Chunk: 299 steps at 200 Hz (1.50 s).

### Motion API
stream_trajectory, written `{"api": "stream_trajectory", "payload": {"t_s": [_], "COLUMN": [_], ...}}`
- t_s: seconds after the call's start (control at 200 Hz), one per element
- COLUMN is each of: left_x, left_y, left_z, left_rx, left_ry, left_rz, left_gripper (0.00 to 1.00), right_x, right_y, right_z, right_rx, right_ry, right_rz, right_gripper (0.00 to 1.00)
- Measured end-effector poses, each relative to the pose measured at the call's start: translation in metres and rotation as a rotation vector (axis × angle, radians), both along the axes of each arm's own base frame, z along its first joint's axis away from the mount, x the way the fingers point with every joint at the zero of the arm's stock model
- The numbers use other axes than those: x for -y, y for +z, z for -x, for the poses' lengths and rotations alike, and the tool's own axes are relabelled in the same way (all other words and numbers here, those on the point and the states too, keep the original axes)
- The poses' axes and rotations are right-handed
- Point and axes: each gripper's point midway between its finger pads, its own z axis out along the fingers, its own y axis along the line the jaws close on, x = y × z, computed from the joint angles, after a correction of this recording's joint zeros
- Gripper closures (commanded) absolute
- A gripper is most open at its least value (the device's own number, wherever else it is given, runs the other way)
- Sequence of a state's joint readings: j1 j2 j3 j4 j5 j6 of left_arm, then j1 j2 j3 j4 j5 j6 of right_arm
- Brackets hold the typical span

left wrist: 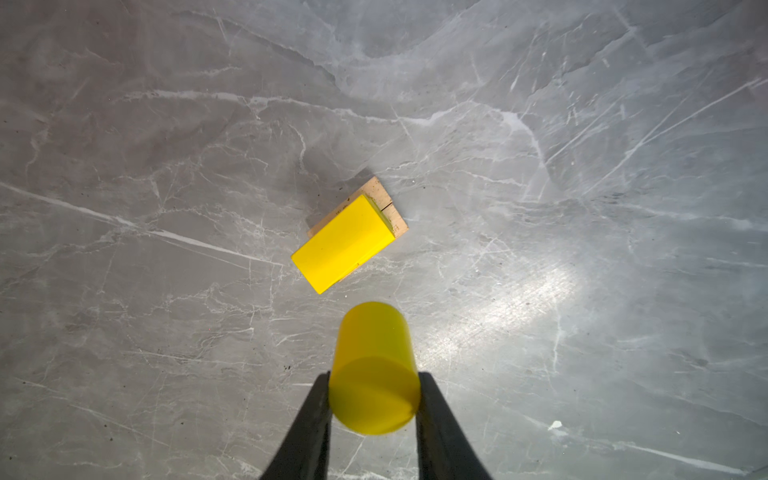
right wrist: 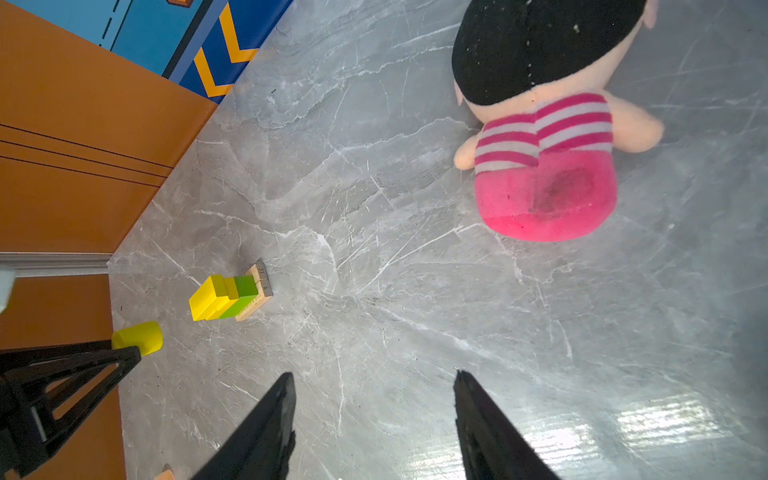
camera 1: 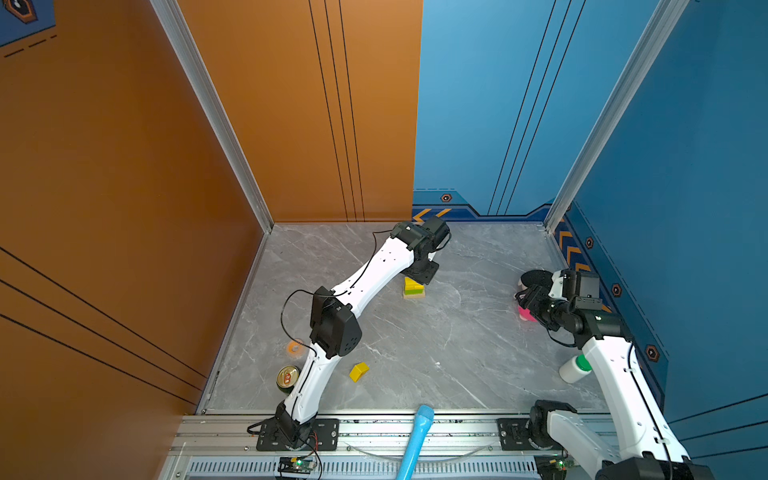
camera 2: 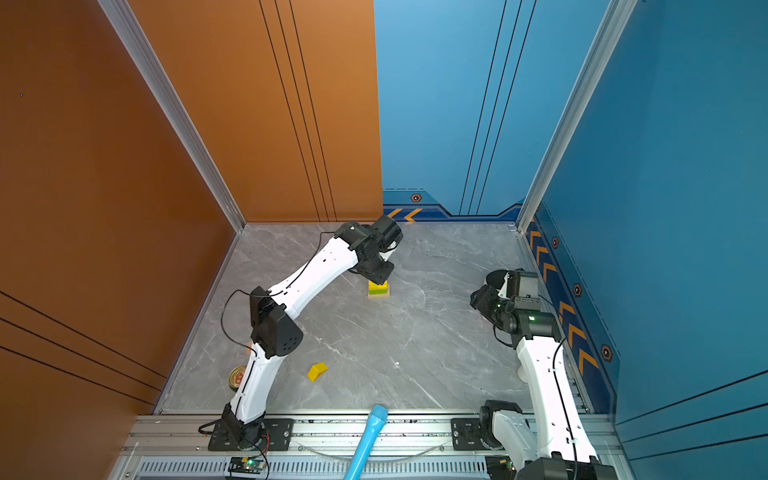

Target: Build the wood block tower

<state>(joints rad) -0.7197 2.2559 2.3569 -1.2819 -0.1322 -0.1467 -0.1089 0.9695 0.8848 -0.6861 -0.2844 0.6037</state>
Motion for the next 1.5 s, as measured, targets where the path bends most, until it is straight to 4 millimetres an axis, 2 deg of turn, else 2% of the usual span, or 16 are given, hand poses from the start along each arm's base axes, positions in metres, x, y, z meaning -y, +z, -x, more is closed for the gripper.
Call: {"api": "stream_trajectory", "payload": {"t_s": [0.16,0.43,0.746,1.201,1.497], "left_x": [-0.006,-0.006,-0.01,-0.008,-0.005], "left_y": [-0.013,-0.009,-0.026,-0.023,-0.033], "left_z": [-0.004,-0.012,-0.019,-0.025,-0.026], "left_rx": [-0.023,-0.011,-0.035,-0.024,-0.046], "left_ry": [0.017,0.042,0.073,0.088,0.095], "left_rz": [-0.022,-0.006,-0.021,-0.002,-0.003], "left_gripper": [0.76,0.76,0.76,0.76,0.76], "right_x": [0.0,0.001,0.001,0.001,0.001], "right_y": [-0.003,-0.003,-0.004,-0.004,-0.004], "right_z": [-0.001,-0.004,-0.005,-0.005,-0.005], "right_rx": [-0.01,-0.007,-0.011,-0.011,-0.011], "right_ry": [0.0,-0.001,0.0,0.0,-0.001], "right_rz": [-0.001,-0.001,-0.001,-0.001,-0.001], "right_gripper": [0.38,0.38,0.38,0.38,0.38]}}
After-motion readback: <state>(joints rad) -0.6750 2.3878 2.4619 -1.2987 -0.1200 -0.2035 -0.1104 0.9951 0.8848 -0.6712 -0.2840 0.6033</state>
